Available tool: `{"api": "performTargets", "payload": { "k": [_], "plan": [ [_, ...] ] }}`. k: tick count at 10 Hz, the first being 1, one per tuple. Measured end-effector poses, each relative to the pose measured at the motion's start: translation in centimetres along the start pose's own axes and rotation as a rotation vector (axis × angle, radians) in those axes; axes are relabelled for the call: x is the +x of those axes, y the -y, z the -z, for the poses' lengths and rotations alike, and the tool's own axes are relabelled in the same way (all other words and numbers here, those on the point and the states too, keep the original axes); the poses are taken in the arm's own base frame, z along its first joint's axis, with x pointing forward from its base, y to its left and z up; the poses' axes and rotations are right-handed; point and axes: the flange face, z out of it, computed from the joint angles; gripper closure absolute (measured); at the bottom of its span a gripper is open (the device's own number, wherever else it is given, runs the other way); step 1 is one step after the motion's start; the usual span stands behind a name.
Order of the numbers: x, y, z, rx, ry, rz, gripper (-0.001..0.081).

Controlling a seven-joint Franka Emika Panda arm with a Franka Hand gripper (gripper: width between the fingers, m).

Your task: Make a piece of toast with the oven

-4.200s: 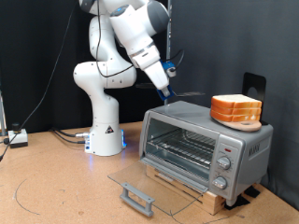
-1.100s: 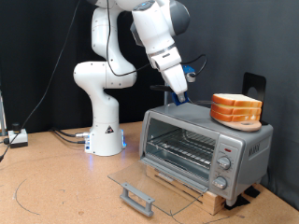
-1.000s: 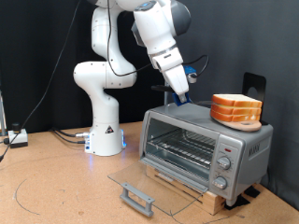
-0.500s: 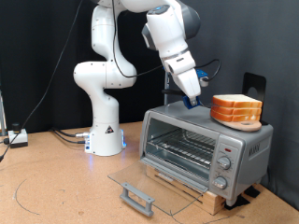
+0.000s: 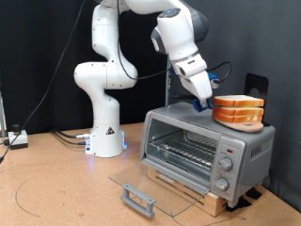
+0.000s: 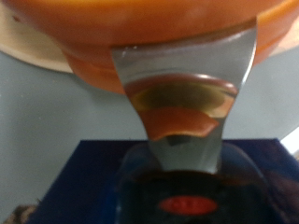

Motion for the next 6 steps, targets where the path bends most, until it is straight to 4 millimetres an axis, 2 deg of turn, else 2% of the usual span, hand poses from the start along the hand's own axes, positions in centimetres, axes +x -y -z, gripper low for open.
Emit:
{"api": "performTargets", "payload": {
  "k": [4,6],
  "plan": [
    [0.34,0.20,-0.09,0.029,0.000,-0.054,0.0396],
    [0.73,-0.38,0.66,0.086,-0.013,-0.095,0.0396]
  ]
}}
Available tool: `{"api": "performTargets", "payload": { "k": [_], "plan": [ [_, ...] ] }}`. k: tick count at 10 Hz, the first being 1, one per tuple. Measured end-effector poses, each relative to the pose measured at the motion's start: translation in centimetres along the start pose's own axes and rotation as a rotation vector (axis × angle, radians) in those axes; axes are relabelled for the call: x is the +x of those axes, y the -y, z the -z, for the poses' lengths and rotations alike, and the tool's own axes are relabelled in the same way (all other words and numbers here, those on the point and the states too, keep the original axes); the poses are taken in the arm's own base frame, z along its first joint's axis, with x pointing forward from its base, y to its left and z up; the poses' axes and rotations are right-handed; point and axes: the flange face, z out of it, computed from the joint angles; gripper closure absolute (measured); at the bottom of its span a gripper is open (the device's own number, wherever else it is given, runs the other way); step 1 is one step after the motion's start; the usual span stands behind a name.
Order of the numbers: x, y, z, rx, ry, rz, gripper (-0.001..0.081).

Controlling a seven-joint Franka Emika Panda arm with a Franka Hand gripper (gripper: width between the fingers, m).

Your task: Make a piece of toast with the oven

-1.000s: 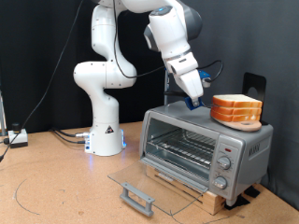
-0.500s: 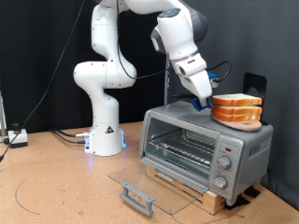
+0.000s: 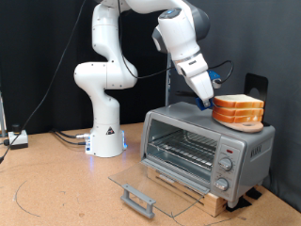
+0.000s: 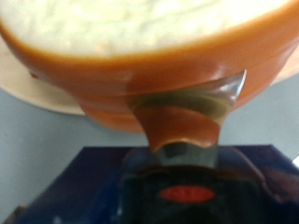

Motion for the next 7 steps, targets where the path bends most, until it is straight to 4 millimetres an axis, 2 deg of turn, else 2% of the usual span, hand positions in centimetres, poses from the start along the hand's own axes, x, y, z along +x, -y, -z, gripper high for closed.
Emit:
{"api": "performTargets", "payload": {
  "k": [5,7],
  "plan": [
    [1.0,-2.5,4.2,0.084,-0.080,0.008,0.0396],
    [0.9,-2.8,4.3,0.092,-0.072,0.007,0.0396]
  ]
}}
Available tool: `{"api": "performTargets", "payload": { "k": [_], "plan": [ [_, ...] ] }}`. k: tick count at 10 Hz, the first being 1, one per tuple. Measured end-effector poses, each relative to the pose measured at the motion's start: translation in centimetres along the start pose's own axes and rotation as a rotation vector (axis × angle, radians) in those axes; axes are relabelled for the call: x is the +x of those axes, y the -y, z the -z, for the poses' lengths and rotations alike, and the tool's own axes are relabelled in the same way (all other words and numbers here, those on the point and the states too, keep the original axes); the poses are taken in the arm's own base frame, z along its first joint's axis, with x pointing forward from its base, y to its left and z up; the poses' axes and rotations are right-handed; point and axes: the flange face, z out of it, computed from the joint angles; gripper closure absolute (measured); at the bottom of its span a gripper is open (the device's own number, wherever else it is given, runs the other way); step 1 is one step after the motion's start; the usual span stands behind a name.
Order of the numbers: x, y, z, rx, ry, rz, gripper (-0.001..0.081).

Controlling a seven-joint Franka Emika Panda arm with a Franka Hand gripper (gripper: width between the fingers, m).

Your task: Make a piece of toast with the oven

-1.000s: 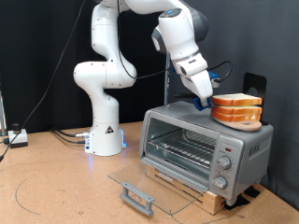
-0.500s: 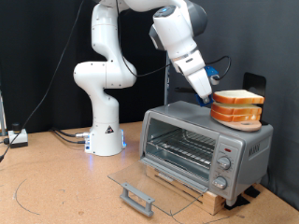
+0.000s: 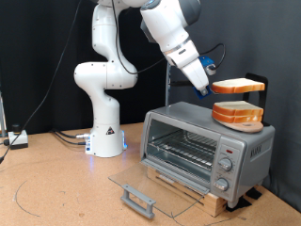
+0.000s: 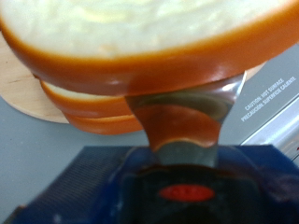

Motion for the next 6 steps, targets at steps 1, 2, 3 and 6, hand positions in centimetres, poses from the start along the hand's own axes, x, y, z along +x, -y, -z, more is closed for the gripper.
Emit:
{"api": "performTargets", "payload": {
  "k": [1,2,3,6],
  "plan": [
    [-0.1,-0.4,0.1,-0.006,-0.007,-0.004,0.0396],
    [-0.4,-1.3,0.7,-0.013,-0.020,-0.008,0.0396],
    [-0.8,-2.6,1.7,-0.018,-0.038,-0.018,0.0396],
    [-2.4,-6.3,4.8,-0.014,-0.059,-0.062,0.0396]
  ]
}}
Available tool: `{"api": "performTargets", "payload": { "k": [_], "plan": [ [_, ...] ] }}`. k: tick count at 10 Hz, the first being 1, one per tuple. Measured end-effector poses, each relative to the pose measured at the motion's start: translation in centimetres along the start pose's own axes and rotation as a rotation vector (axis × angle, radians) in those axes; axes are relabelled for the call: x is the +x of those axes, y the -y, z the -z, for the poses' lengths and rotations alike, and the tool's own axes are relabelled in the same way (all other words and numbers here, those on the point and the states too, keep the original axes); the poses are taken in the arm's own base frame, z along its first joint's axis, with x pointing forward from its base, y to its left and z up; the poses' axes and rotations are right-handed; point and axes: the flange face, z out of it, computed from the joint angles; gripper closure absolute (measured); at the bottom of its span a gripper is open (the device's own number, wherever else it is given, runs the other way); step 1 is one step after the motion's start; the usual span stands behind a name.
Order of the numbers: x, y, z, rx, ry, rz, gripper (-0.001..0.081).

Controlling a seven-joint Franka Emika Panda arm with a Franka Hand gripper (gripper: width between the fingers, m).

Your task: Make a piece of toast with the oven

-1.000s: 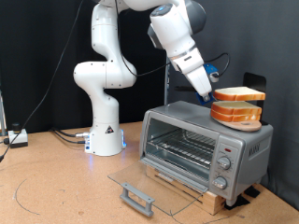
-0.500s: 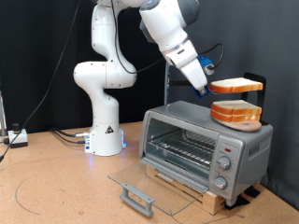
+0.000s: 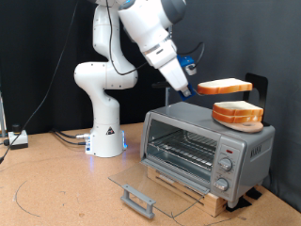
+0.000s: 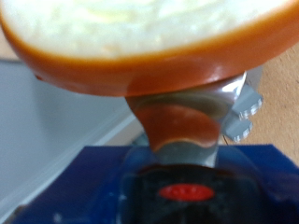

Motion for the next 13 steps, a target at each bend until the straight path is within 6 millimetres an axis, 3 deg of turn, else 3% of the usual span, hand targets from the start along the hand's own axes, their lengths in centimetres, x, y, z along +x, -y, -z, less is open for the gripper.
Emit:
{"api": "performTargets", "payload": {
  "k": [9,11,13],
  "plan": [
    [-6.9,-9.8,9.4,-0.022,0.026,-0.051,0.0396],
    [-7.2,-10.2,9.7,-0.022,0.020,-0.055,0.0396],
    [-7.7,-10.2,8.8,-0.011,0.067,0.098,0.0396]
  ]
}}
